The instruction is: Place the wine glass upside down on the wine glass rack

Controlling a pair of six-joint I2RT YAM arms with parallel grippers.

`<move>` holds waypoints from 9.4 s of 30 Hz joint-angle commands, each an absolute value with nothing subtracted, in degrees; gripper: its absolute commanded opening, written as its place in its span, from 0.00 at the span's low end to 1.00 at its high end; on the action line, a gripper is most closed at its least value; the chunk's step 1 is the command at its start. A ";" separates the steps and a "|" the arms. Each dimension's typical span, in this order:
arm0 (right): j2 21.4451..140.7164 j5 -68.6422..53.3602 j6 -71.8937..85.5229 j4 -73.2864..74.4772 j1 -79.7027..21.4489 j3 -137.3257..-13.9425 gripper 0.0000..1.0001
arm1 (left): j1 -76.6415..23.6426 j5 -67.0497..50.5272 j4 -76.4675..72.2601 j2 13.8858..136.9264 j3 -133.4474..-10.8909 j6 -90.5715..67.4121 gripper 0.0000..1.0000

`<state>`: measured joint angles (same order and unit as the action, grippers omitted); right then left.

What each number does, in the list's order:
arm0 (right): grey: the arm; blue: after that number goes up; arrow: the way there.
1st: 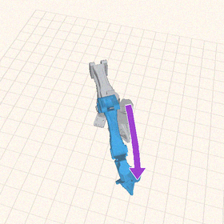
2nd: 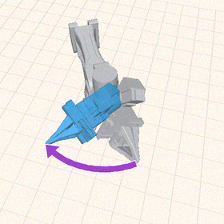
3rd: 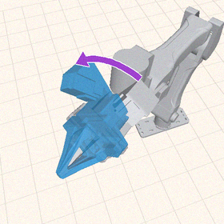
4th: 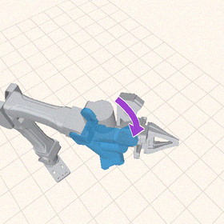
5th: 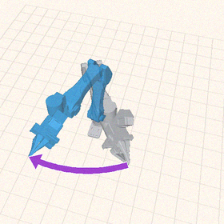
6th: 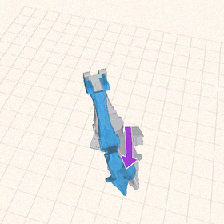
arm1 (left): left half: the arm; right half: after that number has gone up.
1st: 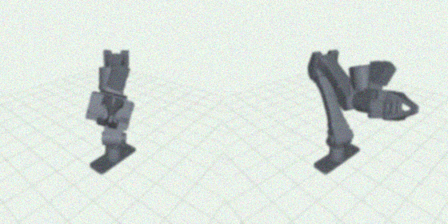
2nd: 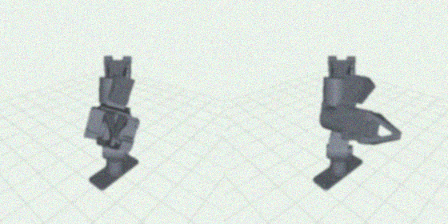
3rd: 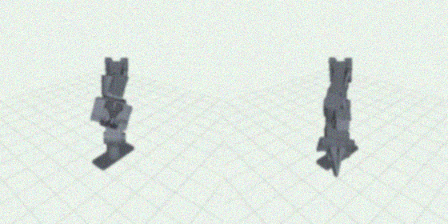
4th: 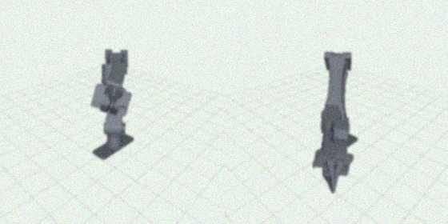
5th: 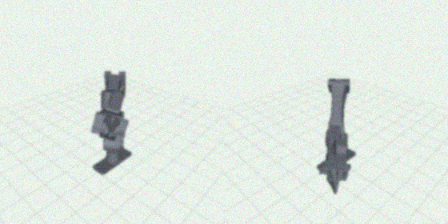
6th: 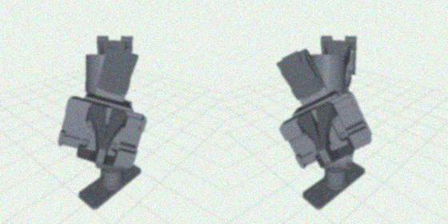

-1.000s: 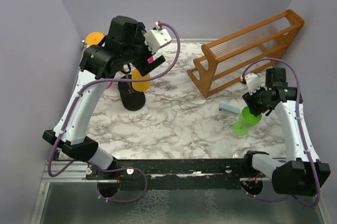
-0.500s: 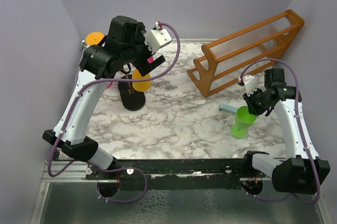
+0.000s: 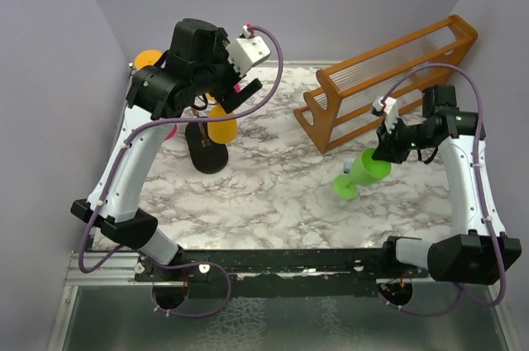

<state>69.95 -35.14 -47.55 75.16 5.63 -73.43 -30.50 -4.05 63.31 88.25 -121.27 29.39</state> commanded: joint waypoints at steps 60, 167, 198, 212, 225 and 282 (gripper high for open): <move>78.66 -58.95 -2.94 24.51 -1.34 -103.18 0.01 | -23.71 -42.52 17.92 90.70 -107.29 -31.38 0.68; 70.07 -59.02 -33.86 50.12 -4.55 -98.91 0.89 | -23.73 11.62 71.15 77.37 -111.87 55.11 0.00; 72.24 -59.05 -35.07 50.14 -4.57 -95.94 0.89 | -23.72 18.41 78.21 80.48 -118.38 54.37 0.00; 72.07 -58.56 -34.98 49.77 -4.57 -94.79 0.90 | -23.77 18.77 81.25 79.90 -116.98 56.82 0.00; 71.90 -58.54 -34.89 49.82 -4.57 -94.44 0.90 | -23.82 17.63 81.29 78.80 -115.11 57.82 0.00; 68.99 -57.22 -35.29 49.67 -4.57 -91.76 0.90 | -24.61 8.09 78.80 77.51 -110.57 62.36 0.10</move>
<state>69.32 -58.28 -34.81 49.78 -4.78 -92.38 -24.25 8.43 78.89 77.58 -110.24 61.93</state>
